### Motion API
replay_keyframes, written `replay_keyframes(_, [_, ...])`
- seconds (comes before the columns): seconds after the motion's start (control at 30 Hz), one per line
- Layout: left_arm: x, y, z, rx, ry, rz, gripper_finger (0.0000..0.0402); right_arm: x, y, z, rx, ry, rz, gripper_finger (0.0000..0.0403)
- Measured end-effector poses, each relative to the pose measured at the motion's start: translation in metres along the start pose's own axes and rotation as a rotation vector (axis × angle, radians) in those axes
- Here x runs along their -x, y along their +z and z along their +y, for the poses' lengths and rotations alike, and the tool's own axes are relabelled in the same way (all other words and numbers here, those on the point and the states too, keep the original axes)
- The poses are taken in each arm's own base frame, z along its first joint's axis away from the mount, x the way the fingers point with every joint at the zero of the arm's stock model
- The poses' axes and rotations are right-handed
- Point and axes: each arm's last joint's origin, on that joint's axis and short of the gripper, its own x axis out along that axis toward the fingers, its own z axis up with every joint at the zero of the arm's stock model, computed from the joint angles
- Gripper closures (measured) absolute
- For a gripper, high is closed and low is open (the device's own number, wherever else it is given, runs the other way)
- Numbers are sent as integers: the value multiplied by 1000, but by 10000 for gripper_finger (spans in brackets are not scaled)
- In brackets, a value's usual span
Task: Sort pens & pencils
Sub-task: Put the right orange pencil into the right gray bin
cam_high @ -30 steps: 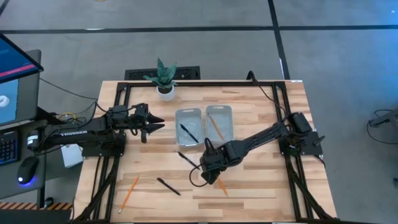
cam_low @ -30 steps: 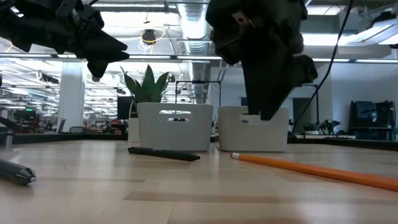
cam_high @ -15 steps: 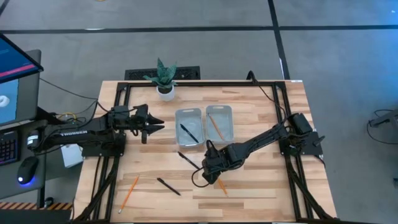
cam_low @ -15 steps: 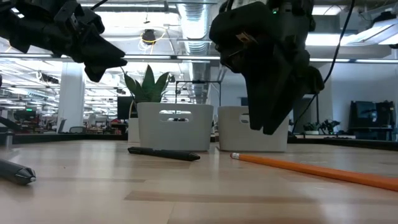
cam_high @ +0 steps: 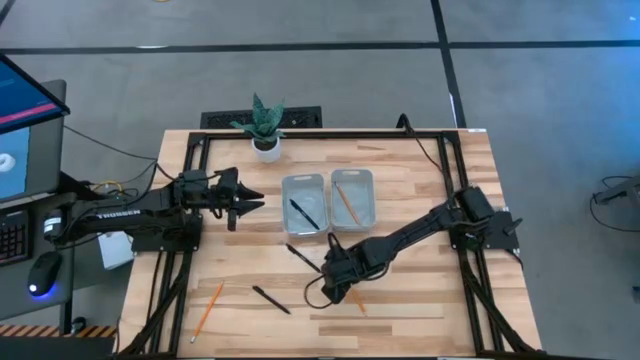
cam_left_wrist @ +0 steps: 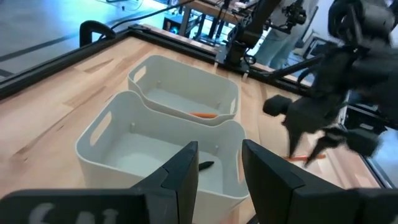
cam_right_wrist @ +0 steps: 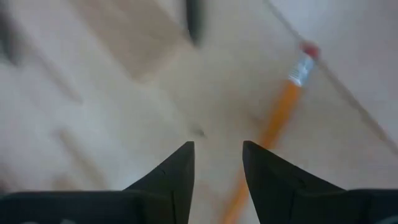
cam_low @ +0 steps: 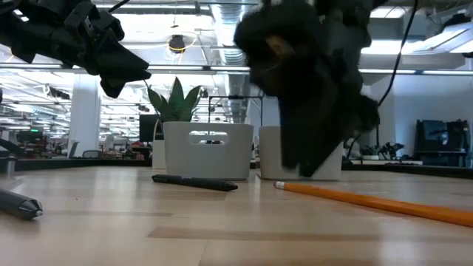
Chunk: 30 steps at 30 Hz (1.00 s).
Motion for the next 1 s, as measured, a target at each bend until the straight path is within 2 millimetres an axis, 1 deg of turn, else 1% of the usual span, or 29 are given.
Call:
replay_keyframes(0.03, [0,0,0,0,-1,-2,287,-3,-3,-3,-2,-28,16,248])
replay_keyframes(0.13, [0,-1,0,3,3,8,287,-11,-4,-1,-10,-39,18,254])
replay_keyframes(0.37, [0,-2,0,22,6,15,287,-10,-5,1,9,-47,6,270])
replay_keyframes(0.63, [0,-1,0,22,5,15,287,-10,-4,-1,11,-65,-2,274])
replay_keyframes(0.77, [0,-2,0,22,6,16,287,1,-3,-4,11,-105,-60,273])
replay_keyframes(0.87, [0,-2,0,23,6,19,287,20,-1,-9,5,-150,-92,275])
replay_keyframes(0.9, [0,-2,1,24,8,23,287,26,-1,-12,4,-176,-98,275])
replay_keyframes(1.0, [0,-3,1,25,8,26,287,42,-4,-28,1,-331,-78,275])
